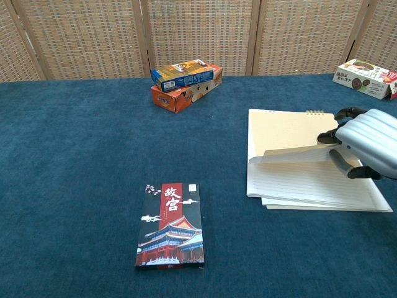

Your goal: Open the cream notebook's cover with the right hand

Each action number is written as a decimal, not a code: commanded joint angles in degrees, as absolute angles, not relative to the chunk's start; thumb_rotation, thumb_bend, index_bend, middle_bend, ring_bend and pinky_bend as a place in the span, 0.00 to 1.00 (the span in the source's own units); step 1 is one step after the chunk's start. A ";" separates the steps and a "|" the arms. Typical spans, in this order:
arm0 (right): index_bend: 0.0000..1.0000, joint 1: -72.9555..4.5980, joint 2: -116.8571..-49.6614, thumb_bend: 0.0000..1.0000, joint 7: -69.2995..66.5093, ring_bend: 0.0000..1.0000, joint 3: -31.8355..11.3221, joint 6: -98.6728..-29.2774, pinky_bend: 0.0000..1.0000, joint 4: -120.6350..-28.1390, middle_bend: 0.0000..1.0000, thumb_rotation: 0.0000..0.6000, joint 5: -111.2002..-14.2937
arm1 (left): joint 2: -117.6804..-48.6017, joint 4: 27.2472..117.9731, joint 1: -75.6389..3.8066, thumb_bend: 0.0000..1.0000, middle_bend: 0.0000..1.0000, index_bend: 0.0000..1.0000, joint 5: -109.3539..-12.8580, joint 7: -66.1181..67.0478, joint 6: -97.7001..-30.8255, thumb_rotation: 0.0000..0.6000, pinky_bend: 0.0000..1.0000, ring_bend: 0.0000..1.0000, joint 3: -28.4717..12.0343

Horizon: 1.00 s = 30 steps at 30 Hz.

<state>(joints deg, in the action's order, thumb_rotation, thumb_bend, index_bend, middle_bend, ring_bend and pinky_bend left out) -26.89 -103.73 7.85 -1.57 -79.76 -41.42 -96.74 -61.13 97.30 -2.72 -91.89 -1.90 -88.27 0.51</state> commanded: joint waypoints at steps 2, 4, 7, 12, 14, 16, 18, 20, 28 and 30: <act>0.70 -26.58 -101.12 0.67 5.70 0.56 0.10 -81.79 0.21 -44.09 0.71 1.00 -98.50 | -61.08 97.26 -2.65 0.00 0.00 0.00 -92.04 -2.10 -88.43 1.00 0.00 0.00 0.59; 0.70 -26.46 -99.51 0.67 4.77 0.56 1.30 -82.61 0.21 -45.76 0.71 1.00 -99.77 | -61.06 97.24 -2.64 0.00 0.00 0.00 -92.07 -2.20 -88.44 1.00 0.00 0.00 0.61; 0.70 -26.35 -96.60 0.67 3.67 0.56 3.62 -84.19 0.22 -48.81 0.71 1.00 -102.44 | -61.05 97.23 -2.66 0.00 0.00 0.00 -92.14 -2.25 -88.41 1.00 0.00 0.00 0.66; 0.70 -26.68 -91.79 0.67 3.64 0.57 7.31 -87.85 0.23 -54.02 0.71 1.00 -108.11 | -61.04 97.31 -2.72 0.00 0.00 0.00 -92.26 -2.19 -88.26 1.00 0.00 0.00 0.76; 0.70 -27.19 -90.13 0.67 3.85 0.57 8.66 -89.06 0.23 -55.34 0.71 1.00 -110.66 | -61.05 97.33 -2.69 0.00 0.00 0.00 -92.31 -2.17 -88.28 1.00 0.00 0.00 0.81; 0.70 -28.03 -88.37 0.67 4.30 0.57 10.17 -90.65 0.23 -56.02 0.71 1.00 -114.03 | -61.05 97.35 -2.69 0.00 0.00 0.00 -92.36 -2.17 -88.29 1.00 0.00 0.00 0.83; 0.70 -28.62 -87.25 0.67 5.15 0.57 11.24 -92.32 0.23 -55.96 0.71 1.00 -116.90 | -61.04 97.35 -2.67 0.00 0.00 0.00 -92.40 -2.20 -88.32 1.00 0.00 0.00 0.86; 0.70 -29.00 -86.19 0.67 5.81 0.57 12.04 -93.79 0.23 -55.93 0.71 1.00 -119.11 | -61.02 97.36 -2.62 0.00 0.00 0.00 -92.43 -2.24 -88.42 1.00 0.00 0.00 0.87; 0.70 -28.87 -83.24 0.67 8.01 0.57 13.93 -97.04 0.23 -56.77 0.71 1.00 -123.69 | -61.14 97.32 -2.61 0.00 0.00 0.00 -92.38 -2.05 -88.44 1.00 0.00 0.00 0.85; 0.70 -28.69 -82.76 0.67 8.45 0.57 14.18 -97.62 0.23 -57.47 0.71 1.00 -124.35 | -61.22 97.37 -2.65 0.00 0.00 0.00 -92.30 -1.81 -88.33 1.00 0.00 0.00 0.83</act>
<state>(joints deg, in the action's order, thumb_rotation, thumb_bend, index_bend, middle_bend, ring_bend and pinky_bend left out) -28.80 -83.06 8.16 13.97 -97.29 -57.10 -124.00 -61.20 97.35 -2.64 -92.33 -1.85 -88.37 0.84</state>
